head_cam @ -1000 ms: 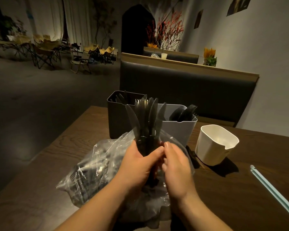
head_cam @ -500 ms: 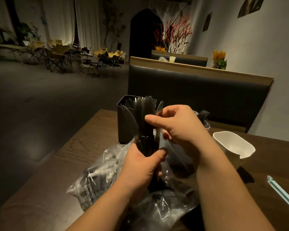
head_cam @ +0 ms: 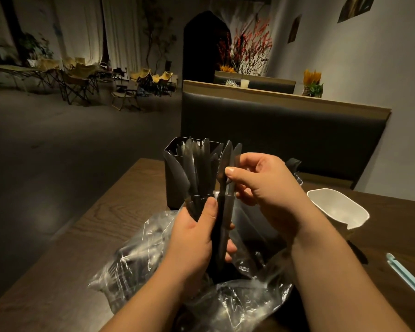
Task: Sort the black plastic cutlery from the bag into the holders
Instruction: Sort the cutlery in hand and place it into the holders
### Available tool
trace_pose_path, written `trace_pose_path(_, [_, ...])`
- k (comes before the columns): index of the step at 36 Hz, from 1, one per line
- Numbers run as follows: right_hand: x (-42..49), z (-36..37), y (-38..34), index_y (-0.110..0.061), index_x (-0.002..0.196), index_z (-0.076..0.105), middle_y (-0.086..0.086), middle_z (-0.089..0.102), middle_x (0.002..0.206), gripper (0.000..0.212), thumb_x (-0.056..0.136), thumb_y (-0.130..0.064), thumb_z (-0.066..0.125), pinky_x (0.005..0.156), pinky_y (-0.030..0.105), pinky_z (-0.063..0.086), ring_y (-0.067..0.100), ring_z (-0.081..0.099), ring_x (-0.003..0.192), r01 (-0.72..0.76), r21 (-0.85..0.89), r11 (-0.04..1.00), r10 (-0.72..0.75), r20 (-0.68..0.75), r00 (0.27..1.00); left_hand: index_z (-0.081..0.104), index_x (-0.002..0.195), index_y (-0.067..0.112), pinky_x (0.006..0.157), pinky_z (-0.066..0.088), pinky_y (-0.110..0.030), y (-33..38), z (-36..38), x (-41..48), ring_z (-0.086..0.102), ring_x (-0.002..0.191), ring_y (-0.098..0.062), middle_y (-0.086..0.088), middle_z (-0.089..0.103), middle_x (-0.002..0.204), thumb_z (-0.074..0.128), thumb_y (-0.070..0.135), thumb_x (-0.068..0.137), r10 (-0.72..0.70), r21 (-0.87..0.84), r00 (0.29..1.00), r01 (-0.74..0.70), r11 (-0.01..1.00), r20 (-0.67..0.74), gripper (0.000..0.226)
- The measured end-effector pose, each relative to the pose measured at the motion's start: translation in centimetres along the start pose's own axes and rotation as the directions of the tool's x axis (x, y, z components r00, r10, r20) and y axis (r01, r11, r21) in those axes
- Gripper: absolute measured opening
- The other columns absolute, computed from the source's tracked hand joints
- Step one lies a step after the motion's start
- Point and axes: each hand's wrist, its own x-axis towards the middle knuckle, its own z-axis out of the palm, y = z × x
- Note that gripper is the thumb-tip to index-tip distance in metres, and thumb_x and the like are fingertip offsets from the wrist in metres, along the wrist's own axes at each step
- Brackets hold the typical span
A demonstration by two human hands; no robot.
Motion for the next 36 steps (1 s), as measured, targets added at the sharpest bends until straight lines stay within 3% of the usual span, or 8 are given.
trace_pose_path(8, [0.08,0.79,0.09,-0.011,0.096,0.073,-0.001,0.068,0.069,0.013,0.093,-0.022,0.069,0.047,0.017,0.045,0.008,0.058,0.055,0.038,0.002,0.999,-0.038,-0.006,0.999,0.063,0.102,0.008,0.045,0.050,-0.029,-0.21,-0.45,0.47,0.064,0.052,-0.026,-0.014,0.070,0.073,0.060,0.032,0.097,0.035,0.074,0.994,-0.028,0.997,-0.102,0.024])
trace_pose_path(12, [-0.05,0.87,0.24,-0.008,0.088,0.073,-0.003,0.066,0.060,0.009,0.089,-0.018,0.073,0.044,0.015,0.042,0.005,0.060,0.051,0.082,-0.040,0.996,-0.084,-0.060,0.995,0.064,0.102,0.008,0.044,0.051,-0.029,-0.21,-0.40,0.37,0.064,0.051,-0.026,-0.025,0.069,0.078,0.061,0.030,0.095,0.029,0.075,0.993,-0.021,0.997,-0.114,0.024])
trace_pose_path(16, [0.19,0.28,0.19,-0.006,0.092,0.074,0.016,0.071,0.077,0.012,0.090,-0.017,0.072,0.046,0.019,0.044,0.012,0.063,0.055,0.079,-0.086,0.993,-0.082,-0.032,0.996,0.065,0.102,0.007,0.049,0.055,-0.034,-0.07,-0.27,0.35,0.067,0.056,-0.030,-0.024,0.071,0.081,0.064,0.035,0.090,0.013,0.070,0.991,-0.003,0.998,-0.134,0.030])
trace_pose_path(22, [0.38,0.20,-0.12,-0.010,0.093,0.074,-0.004,0.072,0.070,0.009,0.094,-0.007,0.065,0.049,0.012,0.043,0.003,0.064,0.058,0.106,-0.134,0.985,-0.102,0.035,0.994,0.069,0.099,0.002,0.054,0.057,-0.033,-0.11,-0.31,0.47,0.071,0.061,-0.030,-0.018,0.073,0.076,0.068,0.026,0.091,0.007,0.042,0.986,0.000,0.999,-0.165,0.025])
trace_pose_path(27, [0.25,0.61,-0.37,-0.011,0.095,0.073,0.010,0.074,0.082,0.011,0.095,-0.008,0.063,0.047,0.023,0.045,0.011,0.064,0.061,0.086,-0.141,0.986,-0.080,0.047,0.996,0.070,0.101,0.008,0.055,0.058,-0.033,-0.18,-0.13,0.43,0.073,0.065,-0.029,-0.016,0.075,0.080,0.068,0.024,0.091,0.042,0.070,0.983,-0.029,0.997,-0.181,0.019])
trace_pose_path(30, [0.19,0.72,-0.33,-0.012,0.095,0.073,0.007,0.074,0.080,0.009,0.094,-0.019,0.068,0.047,0.022,0.047,0.011,0.064,0.060,0.090,-0.120,0.989,-0.087,0.034,0.996,0.071,0.097,0.008,0.054,0.058,-0.035,-0.07,-0.19,0.36,0.071,0.063,-0.031,-0.018,0.074,0.078,0.068,0.024,0.091,0.055,0.070,0.981,-0.042,0.997,-0.187,0.017])
trace_pose_path(36, [0.22,0.91,-0.24,-0.014,0.083,0.072,-0.001,0.074,0.072,0.010,0.093,-0.012,0.068,0.052,0.012,0.047,0.002,0.068,0.063,0.152,-0.221,0.963,-0.167,-0.049,0.985,0.070,0.092,0.002,0.052,0.057,-0.033,-0.32,0.08,0.46,0.071,0.061,-0.032,-0.017,0.072,0.071,0.066,0.022,0.094,0.059,0.062,0.972,-0.046,0.997,-0.226,0.020])
